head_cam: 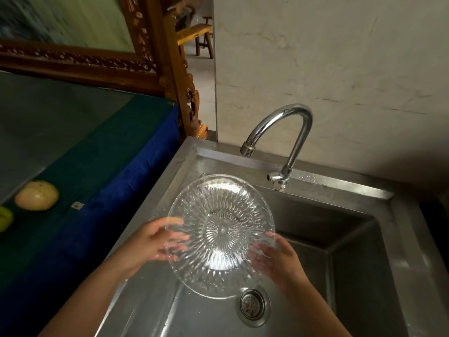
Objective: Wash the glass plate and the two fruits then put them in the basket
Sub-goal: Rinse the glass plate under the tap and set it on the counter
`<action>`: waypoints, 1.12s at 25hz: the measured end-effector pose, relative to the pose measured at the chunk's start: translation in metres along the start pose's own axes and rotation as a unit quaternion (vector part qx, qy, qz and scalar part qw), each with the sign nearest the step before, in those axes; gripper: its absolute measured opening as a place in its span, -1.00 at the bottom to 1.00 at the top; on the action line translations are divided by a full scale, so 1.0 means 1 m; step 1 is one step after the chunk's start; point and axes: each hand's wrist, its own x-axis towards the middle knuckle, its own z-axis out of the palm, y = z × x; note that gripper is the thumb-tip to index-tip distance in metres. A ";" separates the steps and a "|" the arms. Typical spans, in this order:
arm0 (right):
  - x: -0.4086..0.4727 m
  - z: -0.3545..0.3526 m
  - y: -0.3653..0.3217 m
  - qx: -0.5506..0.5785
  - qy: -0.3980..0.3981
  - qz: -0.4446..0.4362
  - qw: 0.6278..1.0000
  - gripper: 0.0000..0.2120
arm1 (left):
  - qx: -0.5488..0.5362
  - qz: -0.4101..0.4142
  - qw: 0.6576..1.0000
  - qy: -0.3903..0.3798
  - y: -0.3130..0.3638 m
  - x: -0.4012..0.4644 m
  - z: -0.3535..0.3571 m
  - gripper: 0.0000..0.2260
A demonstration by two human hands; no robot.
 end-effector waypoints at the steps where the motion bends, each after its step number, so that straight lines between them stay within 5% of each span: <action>1: -0.002 0.000 0.001 0.030 0.000 0.000 1.000 -0.74 | 0.017 0.014 1.000 0.006 0.005 -0.001 -0.004 -0.75; 7: -0.031 -0.007 -0.022 -0.050 0.025 -0.153 0.987 -0.76 | 0.045 0.095 0.994 0.035 0.008 -0.009 0.000 -0.74; 13: -0.071 -0.017 -0.063 -0.192 0.013 -0.359 0.914 -0.81 | -0.039 0.145 0.985 0.087 -0.004 -0.017 0.023 -0.77; 28: -0.138 -0.026 -0.116 -0.152 0.009 -0.355 0.923 -0.71 | 0.033 0.192 0.981 0.005 0.073 -0.061 0.042 -0.71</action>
